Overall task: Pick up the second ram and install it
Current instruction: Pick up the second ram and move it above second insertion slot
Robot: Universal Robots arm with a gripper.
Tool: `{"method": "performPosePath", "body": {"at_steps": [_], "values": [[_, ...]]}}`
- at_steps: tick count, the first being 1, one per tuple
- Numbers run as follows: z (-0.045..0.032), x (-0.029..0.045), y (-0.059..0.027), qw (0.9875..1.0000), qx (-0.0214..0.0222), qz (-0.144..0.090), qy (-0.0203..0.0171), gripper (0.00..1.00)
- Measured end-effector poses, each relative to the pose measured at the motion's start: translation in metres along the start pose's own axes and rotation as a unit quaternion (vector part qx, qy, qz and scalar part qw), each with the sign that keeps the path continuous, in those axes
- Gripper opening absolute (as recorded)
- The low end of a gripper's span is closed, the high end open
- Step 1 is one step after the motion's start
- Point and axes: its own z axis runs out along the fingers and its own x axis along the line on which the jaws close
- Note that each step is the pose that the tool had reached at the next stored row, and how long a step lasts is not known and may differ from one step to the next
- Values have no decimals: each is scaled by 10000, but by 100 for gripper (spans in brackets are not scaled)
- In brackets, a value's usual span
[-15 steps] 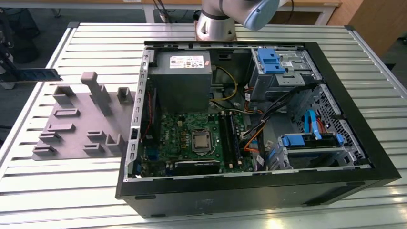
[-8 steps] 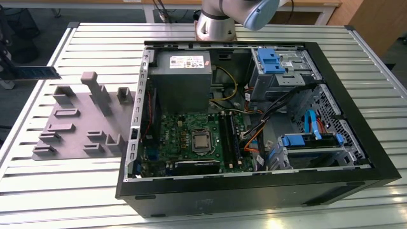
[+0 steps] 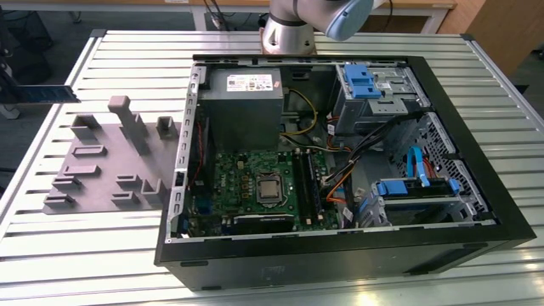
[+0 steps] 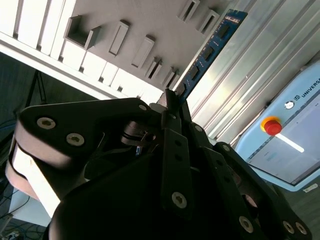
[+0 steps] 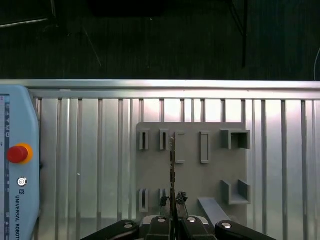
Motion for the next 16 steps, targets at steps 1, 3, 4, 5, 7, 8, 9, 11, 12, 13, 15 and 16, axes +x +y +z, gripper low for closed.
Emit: {"method": "performPosePath", "body": {"at_steps": [1, 3, 4, 5, 7, 8, 9, 11, 12, 13, 15, 16], "values": [[-6, 0, 0, 10000, 0, 0, 0, 14], [-20, 0, 0, 10000, 0, 0, 0, 14], [-26, 0, 1, 10000, 0, 0, 0, 14], [-34, 0, 1, 10000, 0, 0, 0, 14], [-48, -1, 1, 10000, 0, 0, 0, 14], [-54, -1, 1, 10000, 0, 0, 0, 14], [-61, -1, 1, 10000, 0, 0, 0, 14], [-75, -1, 2, 10000, 0, 0, 0, 14], [-81, -1, 2, 10000, 0, 0, 0, 14], [-88, -1, 2, 10000, 0, 0, 0, 14], [-101, -1, 2, 10000, 0, 0, 0, 14], [-107, -1, 3, 10000, 0, 0, 0, 14]]}}
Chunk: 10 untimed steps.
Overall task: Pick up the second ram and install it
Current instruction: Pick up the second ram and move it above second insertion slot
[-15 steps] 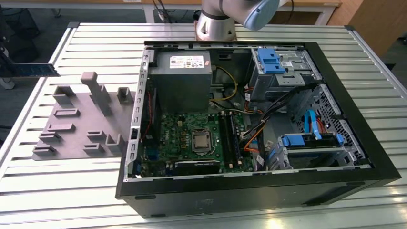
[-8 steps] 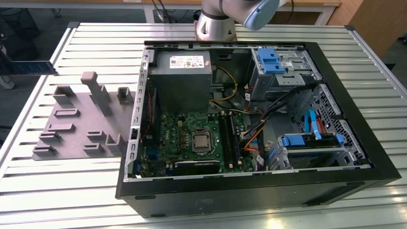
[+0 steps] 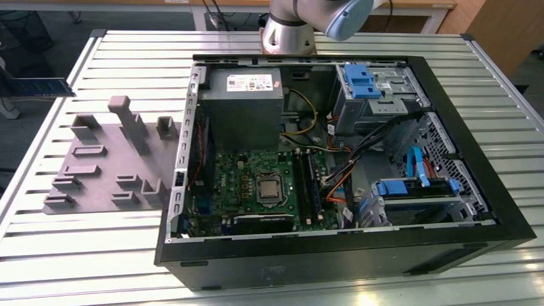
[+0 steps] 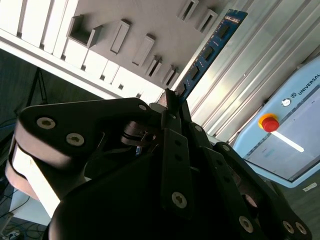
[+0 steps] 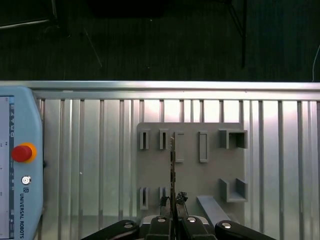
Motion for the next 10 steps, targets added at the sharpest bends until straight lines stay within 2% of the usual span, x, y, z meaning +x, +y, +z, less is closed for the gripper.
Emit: {"method": "performPosePath", "body": {"at_steps": [10], "values": [[-68, -1, 2, 10000, 0, 0, 0, 14]]}}
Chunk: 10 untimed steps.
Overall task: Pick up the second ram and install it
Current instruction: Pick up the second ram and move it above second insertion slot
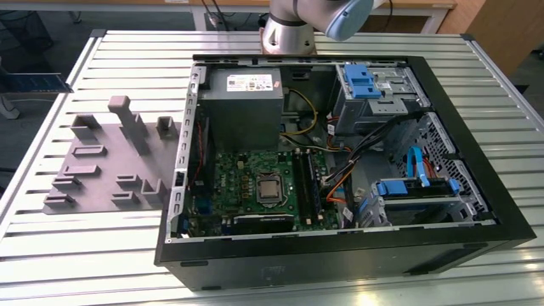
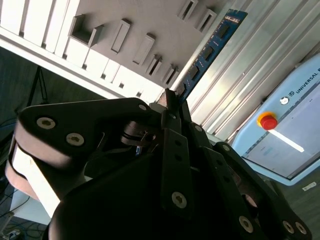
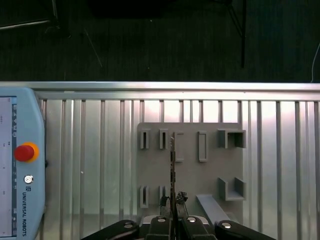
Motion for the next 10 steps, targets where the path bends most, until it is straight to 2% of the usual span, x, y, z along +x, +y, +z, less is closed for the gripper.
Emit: {"method": "performPosePath", "body": {"at_steps": [10], "values": [[-67, -1, 2, 10000, 0, 0, 0, 14]]}}
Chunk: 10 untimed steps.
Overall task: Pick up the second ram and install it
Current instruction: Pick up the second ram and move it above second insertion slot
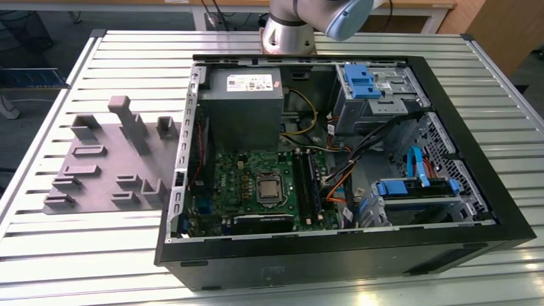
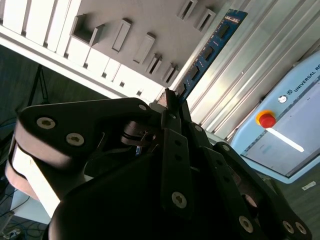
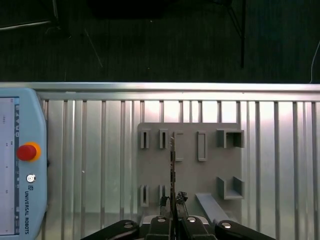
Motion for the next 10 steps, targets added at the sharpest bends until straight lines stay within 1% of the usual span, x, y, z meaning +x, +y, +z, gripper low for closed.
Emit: {"method": "performPosePath", "body": {"at_steps": [10], "values": [[-67, -1, 2, 10000, 0, 0, 0, 14]]}}
